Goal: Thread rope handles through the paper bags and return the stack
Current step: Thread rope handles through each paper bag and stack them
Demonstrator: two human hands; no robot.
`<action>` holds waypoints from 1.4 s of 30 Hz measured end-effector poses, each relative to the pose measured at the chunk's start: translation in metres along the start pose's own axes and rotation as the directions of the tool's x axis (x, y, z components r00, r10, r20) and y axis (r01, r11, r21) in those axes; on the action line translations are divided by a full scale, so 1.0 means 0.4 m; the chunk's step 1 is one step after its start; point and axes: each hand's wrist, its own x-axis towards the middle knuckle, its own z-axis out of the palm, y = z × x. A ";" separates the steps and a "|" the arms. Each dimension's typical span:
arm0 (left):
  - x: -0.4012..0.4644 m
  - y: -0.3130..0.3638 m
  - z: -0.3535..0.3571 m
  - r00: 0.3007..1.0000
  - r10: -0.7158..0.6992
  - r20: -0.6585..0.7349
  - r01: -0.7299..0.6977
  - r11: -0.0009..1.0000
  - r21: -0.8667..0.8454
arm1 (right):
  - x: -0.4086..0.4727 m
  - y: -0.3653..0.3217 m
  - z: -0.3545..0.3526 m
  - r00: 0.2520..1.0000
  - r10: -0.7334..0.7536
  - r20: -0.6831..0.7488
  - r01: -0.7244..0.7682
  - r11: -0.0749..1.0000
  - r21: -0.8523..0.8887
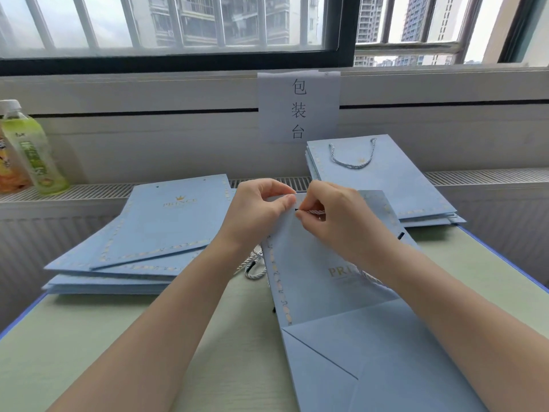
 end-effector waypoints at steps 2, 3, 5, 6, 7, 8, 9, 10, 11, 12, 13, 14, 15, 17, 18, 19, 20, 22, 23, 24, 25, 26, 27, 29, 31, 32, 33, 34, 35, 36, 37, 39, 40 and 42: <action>-0.001 0.002 0.001 1.000 0.009 0.000 -0.009 1.000 0.016 | 0.001 0.002 0.000 0.998 0.053 0.012 -0.054 0.995 0.087; -0.003 0.003 0.002 1.000 0.010 0.001 -0.010 1.000 0.018 | 0.003 0.006 -0.005 0.996 0.083 0.035 -0.087 0.986 0.143; -0.004 0.003 0.001 1.000 0.005 0.006 -0.005 1.000 0.012 | 0.008 0.014 -0.013 0.992 0.115 0.060 -0.126 0.966 0.225; -0.005 0.004 0.001 1.000 0.004 0.011 -0.004 1.000 0.006 | 0.009 0.017 -0.014 0.991 0.128 0.049 -0.136 0.960 0.244; -0.007 0.006 0.000 1.000 0.008 0.017 -0.008 1.000 -0.002 | 0.011 0.019 -0.015 0.990 0.137 0.032 -0.141 0.958 0.252; -0.007 0.007 0.000 1.000 0.015 0.024 -0.015 1.000 -0.011 | 0.011 0.018 -0.016 0.990 0.141 0.018 -0.142 0.958 0.249; -0.008 0.009 -0.001 0.999 0.023 0.031 -0.022 0.999 -0.023 | 0.011 0.016 -0.017 0.990 0.142 0.018 -0.142 0.961 0.236; -0.009 0.011 -0.003 0.999 0.030 0.039 -0.029 0.999 -0.034 | 0.011 0.015 -0.020 0.990 0.136 0.034 -0.140 0.967 0.212; -0.009 0.013 -0.004 0.998 0.037 0.049 -0.035 0.998 -0.045 | 0.010 0.014 -0.023 0.991 0.119 0.057 -0.128 0.976 0.177; -0.009 0.013 -0.005 0.997 0.041 0.062 -0.038 0.998 -0.053 | 0.008 0.014 -0.025 0.992 0.095 0.077 -0.105 0.986 0.129; -0.008 0.013 -0.005 0.996 0.044 0.080 -0.039 0.997 -0.062 | 0.007 0.015 -0.025 0.994 0.071 0.079 -0.078 0.994 0.082; -0.007 0.013 -0.006 0.994 0.046 0.099 -0.039 0.997 -0.070 | 0.005 0.016 -0.023 0.996 0.051 0.067 -0.054 0.998 0.044; -0.006 0.013 -0.006 0.992 0.049 0.118 -0.041 0.997 -0.070 | 0.005 0.018 -0.018 0.998 0.038 0.054 -0.039 0.999 0.022; -0.001 0.008 -0.005 0.989 0.056 0.140 -0.052 0.998 -0.028 | 0.006 0.017 -0.009 0.999 0.022 0.033 -0.022 1.000 -0.008; 0.002 0.005 -0.005 0.988 0.055 0.146 -0.055 0.998 -0.003 | 0.006 0.017 -0.007 1.000 0.012 0.022 -0.012 1.000 -0.025; 0.005 0.004 -0.006 0.987 0.045 0.151 -0.047 0.999 0.014 | 0.007 0.018 -0.006 1.000 0.003 0.012 -0.003 0.999 -0.038; 0.007 0.003 -0.008 0.988 0.028 0.155 -0.031 0.999 0.017 | 0.008 0.019 -0.006 1.000 -0.007 0.003 0.007 0.999 -0.045; 0.009 0.004 -0.013 0.989 0.003 0.146 -0.002 1.000 -0.006 | 0.008 0.016 -0.010 1.000 -0.023 -0.005 0.023 0.999 -0.039; 0.010 0.005 -0.015 0.991 -0.002 0.135 0.004 1.000 -0.017 | 0.008 0.015 -0.011 1.000 -0.027 -0.003 0.027 0.999 -0.029; 0.011 0.005 -0.016 0.992 -0.006 0.123 0.010 1.000 -0.025 | 0.008 0.014 -0.011 1.000 -0.028 0.001 0.028 0.999 -0.018; 0.011 0.005 -0.016 0.994 -0.009 0.113 0.012 0.999 -0.031 | 0.008 0.014 -0.011 1.000 -0.030 0.003 0.030 1.000 -0.006; 0.011 0.004 -0.015 0.994 -0.006 0.107 0.010 0.999 -0.037 | 0.007 0.015 -0.011 0.999 -0.034 0.004 0.034 0.999 0.007; 0.009 0.004 -0.013 0.995 0.002 0.103 0.002 0.999 -0.043 | 0.007 0.016 -0.011 0.999 -0.035 0.007 0.035 0.999 0.019; 0.005 0.003 -0.011 0.995 0.029 0.094 -0.023 0.998 -0.064 | 0.006 0.017 -0.012 0.999 -0.032 0.017 0.031 0.999 0.040; 0.004 -0.001 -0.008 0.995 0.053 0.089 -0.047 0.996 -0.072 | 0.007 0.017 -0.015 0.999 -0.021 0.031 0.019 0.999 0.051; 0.004 -0.003 -0.007 0.994 0.063 0.091 -0.057 0.996 -0.064 | 0.006 0.017 -0.018 0.999 -0.020 0.036 0.018 0.998 0.054; 0.004 -0.005 -0.007 0.993 0.071 0.097 -0.066 0.997 -0.050 | 0.005 0.018 -0.020 0.999 -0.027 0.041 0.025 0.998 0.053; 0.005 -0.008 -0.008 0.991 0.077 0.109 -0.074 0.997 -0.030 | 0.005 0.019 -0.023 0.998 -0.039 0.046 0.037 0.998 0.040; 0.007 -0.012 -0.010 0.990 0.082 0.116 -0.082 0.997 -0.002 | 0.005 0.020 -0.024 0.997 -0.047 0.058 0.046 0.999 0.018; 0.010 -0.017 -0.011 0.990 0.091 0.112 -0.096 0.994 0.043 | 0.005 0.020 -0.025 0.996 -0.045 0.082 0.046 0.999 -0.010; 0.012 -0.024 -0.012 0.990 0.107 0.095 -0.118 0.985 0.123 | 0.005 0.021 -0.025 0.993 -0.030 0.116 0.035 0.999 -0.039; 0.015 -0.043 -0.011 0.986 0.162 0.042 -0.165 0.902 0.400 | 0.003 0.021 -0.026 0.984 0.014 0.177 0.000 0.997 -0.078; 0.016 -0.052 -0.010 0.981 0.191 0.021 -0.173 0.831 0.529 | 0.002 0.022 -0.026 0.982 0.033 0.187 -0.020 0.997 -0.073; 0.014 -0.058 -0.010 0.982 0.189 0.004 -0.143 0.726 0.673 | 0.001 0.023 -0.030 0.986 0.058 0.157 -0.059 0.998 0.003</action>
